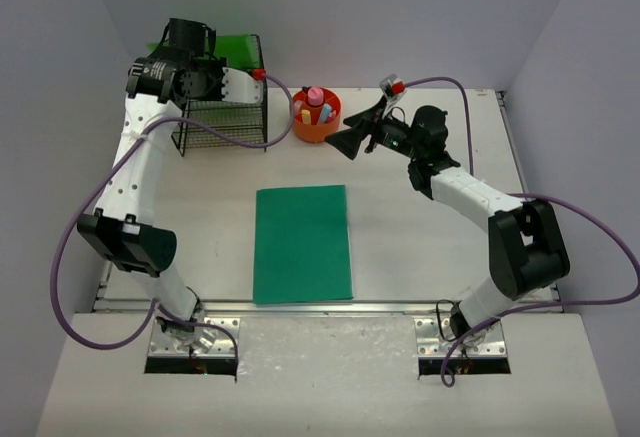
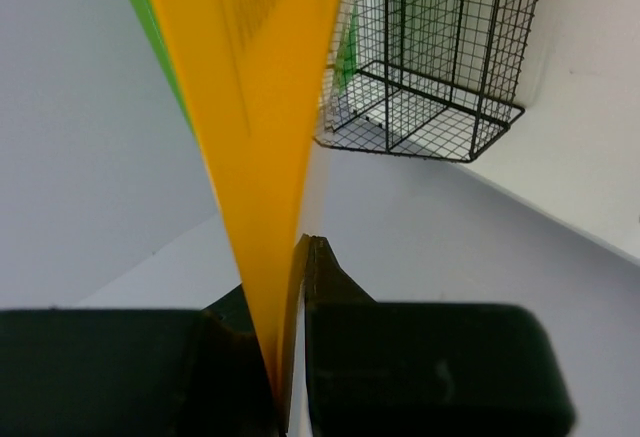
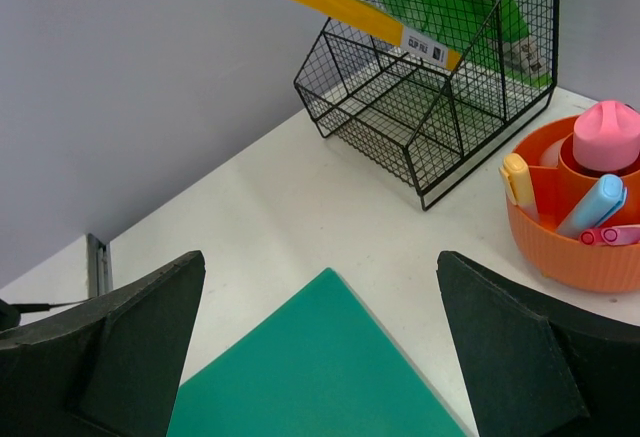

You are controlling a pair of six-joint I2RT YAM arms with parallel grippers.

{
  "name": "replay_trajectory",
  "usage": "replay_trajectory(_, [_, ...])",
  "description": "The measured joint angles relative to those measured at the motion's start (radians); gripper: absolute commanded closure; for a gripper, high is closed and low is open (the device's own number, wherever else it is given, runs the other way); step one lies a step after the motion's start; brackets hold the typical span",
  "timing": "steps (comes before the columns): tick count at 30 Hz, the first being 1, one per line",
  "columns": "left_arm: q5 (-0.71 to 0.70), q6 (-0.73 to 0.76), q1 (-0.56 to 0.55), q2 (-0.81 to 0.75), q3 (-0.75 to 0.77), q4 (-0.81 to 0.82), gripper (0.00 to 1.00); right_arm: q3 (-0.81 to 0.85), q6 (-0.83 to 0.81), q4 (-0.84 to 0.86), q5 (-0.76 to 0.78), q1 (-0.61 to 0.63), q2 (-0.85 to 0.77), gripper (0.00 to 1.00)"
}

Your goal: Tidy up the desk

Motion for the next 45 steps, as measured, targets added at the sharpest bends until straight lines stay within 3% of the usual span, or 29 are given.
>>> replay_trajectory(45, [0.125, -0.134, 0.093, 0.21, 0.029, 0.07, 1.0, -0.01, -0.009, -0.003, 0.002, 0.0, 0.0, 0.01])
